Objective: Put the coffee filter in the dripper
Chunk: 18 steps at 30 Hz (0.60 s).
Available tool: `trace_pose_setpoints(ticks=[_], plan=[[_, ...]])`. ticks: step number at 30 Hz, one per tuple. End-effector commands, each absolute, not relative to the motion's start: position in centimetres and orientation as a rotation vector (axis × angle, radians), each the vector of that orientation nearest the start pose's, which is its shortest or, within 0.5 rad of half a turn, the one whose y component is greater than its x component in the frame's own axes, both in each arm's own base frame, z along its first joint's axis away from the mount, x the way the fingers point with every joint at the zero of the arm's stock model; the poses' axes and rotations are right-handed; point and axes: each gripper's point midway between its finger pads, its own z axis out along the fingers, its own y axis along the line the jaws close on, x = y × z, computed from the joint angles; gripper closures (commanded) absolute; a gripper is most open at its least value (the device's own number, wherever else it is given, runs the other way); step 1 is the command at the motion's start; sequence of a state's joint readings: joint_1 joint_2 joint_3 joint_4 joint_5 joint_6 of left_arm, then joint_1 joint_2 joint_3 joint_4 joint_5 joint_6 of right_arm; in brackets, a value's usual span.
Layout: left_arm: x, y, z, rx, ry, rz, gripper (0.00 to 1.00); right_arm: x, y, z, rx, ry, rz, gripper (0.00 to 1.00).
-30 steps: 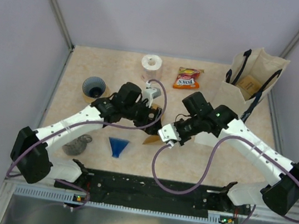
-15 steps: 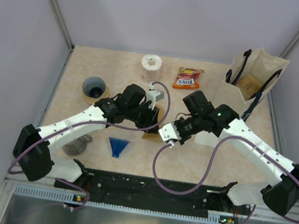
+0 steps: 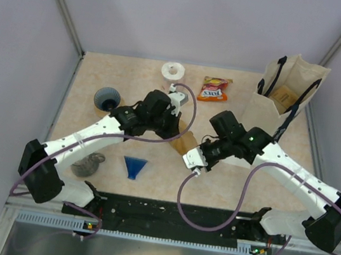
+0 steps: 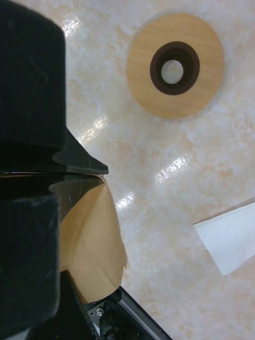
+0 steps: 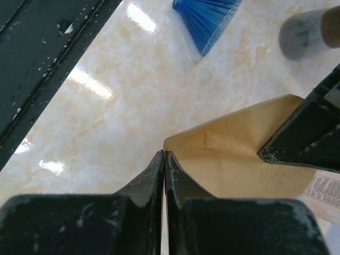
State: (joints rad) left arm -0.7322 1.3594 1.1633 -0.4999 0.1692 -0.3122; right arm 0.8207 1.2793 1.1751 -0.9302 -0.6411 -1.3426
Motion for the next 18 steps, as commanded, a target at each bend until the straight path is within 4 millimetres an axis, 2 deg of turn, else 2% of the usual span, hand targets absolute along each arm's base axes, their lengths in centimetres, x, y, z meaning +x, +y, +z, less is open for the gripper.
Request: trace_pose_setpoints(ticks=[1, 5, 10, 18], plan=[[29.1, -26.2, 20.2, 0.483, 2.249, -0.494, 1.00, 13.4, 26.9, 19.9, -2.191, 0.893, 0.662, 1.00], [28.7, -27.2, 20.3, 0.518, 2.239, -0.559, 1.00, 13.1, 26.6, 19.7, -2.187, 0.908, 0.661, 1.00], [29.1, -26.6, 19.7, 0.484, 2.269, -0.532, 1.00, 13.3, 26.4, 19.3, -2.190, 0.939, 0.654, 1.00], [30.4, -25.4, 20.4, 0.383, 2.270, -0.483, 1.00, 12.9, 26.5, 19.4, -2.190, 0.916, 0.672, 1.00]])
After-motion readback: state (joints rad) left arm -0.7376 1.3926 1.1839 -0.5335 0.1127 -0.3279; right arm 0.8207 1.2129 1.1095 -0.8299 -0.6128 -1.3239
